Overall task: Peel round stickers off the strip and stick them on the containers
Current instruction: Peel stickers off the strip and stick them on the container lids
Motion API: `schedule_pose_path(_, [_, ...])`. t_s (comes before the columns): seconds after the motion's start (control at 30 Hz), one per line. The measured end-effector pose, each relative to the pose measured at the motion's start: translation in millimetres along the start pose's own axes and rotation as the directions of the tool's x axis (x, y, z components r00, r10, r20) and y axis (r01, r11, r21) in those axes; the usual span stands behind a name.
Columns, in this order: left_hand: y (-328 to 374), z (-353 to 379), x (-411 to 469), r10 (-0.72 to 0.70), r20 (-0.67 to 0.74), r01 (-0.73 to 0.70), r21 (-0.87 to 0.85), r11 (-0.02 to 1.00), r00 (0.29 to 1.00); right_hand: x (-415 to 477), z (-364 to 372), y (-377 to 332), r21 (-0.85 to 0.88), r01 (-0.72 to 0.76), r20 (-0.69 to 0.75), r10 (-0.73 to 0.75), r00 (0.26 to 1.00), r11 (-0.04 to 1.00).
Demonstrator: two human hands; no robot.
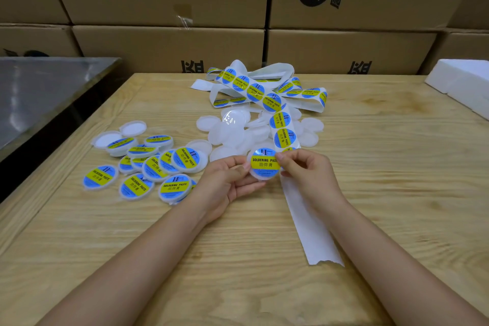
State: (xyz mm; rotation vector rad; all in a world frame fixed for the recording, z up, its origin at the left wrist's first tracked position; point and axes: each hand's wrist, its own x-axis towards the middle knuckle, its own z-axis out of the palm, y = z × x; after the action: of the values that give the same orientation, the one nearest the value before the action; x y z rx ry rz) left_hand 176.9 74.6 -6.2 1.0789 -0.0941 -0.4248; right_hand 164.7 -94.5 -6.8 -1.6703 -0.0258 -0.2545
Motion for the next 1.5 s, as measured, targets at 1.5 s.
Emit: schedule_pose_path(1.5, [-8, 4, 2, 0.073, -0.073, -0.066, 0.085, 0.994, 0.995, -12, 13, -4, -0.844, 0.389, 0.066, -0.648, 0.759, 0.369])
